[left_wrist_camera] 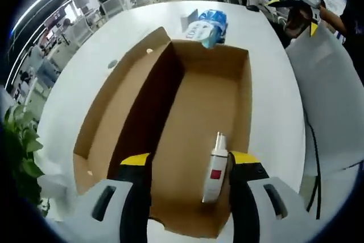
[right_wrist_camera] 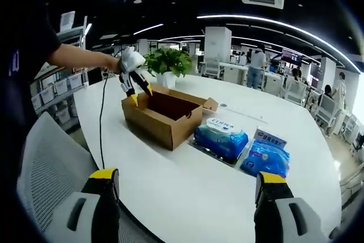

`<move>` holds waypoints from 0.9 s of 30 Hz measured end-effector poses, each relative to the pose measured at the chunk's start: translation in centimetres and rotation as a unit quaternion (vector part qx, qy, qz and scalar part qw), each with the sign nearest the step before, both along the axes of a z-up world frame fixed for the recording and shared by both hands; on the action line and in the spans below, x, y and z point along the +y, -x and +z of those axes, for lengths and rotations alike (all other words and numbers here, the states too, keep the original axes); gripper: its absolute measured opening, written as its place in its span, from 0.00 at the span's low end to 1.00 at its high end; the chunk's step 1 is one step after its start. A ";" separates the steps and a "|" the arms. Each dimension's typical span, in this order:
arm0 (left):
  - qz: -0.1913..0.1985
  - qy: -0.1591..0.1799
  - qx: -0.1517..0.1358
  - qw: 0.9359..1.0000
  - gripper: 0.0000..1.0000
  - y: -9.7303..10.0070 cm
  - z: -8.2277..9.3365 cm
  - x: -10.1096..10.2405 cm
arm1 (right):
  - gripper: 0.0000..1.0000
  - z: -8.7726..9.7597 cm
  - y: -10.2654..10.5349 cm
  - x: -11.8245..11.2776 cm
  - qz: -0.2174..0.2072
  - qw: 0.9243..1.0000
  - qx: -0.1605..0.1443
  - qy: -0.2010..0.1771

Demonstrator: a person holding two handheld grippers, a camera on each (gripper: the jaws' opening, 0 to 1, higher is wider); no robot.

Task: Operate the shoe box by opening the lid, removing the specified soft item, and placing it in the target area until the item is outside and the box remains undamaged.

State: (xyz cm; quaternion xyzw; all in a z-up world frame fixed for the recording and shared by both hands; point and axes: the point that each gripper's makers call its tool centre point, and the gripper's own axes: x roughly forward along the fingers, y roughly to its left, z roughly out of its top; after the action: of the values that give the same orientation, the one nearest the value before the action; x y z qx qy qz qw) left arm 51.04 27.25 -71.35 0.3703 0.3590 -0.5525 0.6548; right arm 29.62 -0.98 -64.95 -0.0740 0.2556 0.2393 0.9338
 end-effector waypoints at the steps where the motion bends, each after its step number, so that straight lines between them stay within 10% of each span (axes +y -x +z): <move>1: -0.008 -0.009 0.004 1.000 0.53 0.0 -0.4 -0.2 | 1.00 0.0 0.0 0.0 -0.001 1.000 0.000 0.000; 27: -0.112 -0.104 0.058 0.987 0.47 1.9 -5.1 -0.3 | 0.99 -0.2 -0.4 -1.2 -0.037 0.999 0.003 -0.008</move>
State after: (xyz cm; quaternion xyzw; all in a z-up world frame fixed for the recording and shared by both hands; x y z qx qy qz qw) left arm 49.16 26.92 -76.43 0.4421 0.4081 -0.6021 0.5248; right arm 30.02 -2.21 -65.19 -0.0566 0.2595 0.2070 0.9416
